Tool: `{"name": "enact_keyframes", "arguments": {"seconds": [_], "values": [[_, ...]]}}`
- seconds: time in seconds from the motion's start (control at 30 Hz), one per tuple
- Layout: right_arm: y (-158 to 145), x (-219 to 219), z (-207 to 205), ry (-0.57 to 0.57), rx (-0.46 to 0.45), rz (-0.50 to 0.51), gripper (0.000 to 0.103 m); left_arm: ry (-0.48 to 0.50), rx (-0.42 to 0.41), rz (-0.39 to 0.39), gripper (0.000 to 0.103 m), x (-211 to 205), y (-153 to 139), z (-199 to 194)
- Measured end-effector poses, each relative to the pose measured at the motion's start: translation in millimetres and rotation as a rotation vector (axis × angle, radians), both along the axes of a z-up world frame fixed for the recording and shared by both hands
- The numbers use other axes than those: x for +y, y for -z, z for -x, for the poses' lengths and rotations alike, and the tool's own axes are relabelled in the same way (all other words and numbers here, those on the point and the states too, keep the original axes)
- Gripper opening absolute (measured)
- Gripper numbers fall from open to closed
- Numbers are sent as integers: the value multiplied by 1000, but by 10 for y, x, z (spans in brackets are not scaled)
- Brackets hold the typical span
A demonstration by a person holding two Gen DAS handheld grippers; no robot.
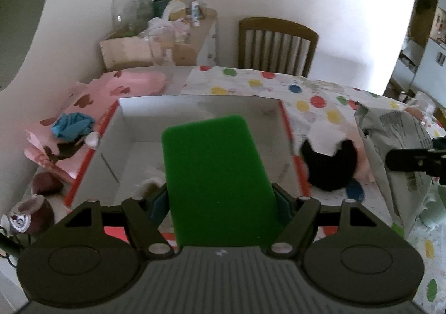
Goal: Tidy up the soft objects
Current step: 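Carry the green sponge and printed packet with both tools into the box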
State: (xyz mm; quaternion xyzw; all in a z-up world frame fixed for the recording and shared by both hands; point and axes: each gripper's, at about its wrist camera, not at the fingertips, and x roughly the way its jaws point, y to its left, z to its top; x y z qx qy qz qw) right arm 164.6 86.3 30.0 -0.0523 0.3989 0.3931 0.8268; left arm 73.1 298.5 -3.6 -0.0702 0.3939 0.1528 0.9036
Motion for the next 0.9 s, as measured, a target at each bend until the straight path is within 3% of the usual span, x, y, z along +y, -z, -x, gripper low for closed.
{"name": "enact_keyframes", "arguments": {"seconds": [0.63, 0.9], "values": [[308, 1340, -259, -88, -33, 116, 39, -16, 102, 5, 75, 995, 342, -381], [579, 1720, -162, -178, -65, 210, 39, 38, 147, -9, 75, 1051, 526, -556]]}}
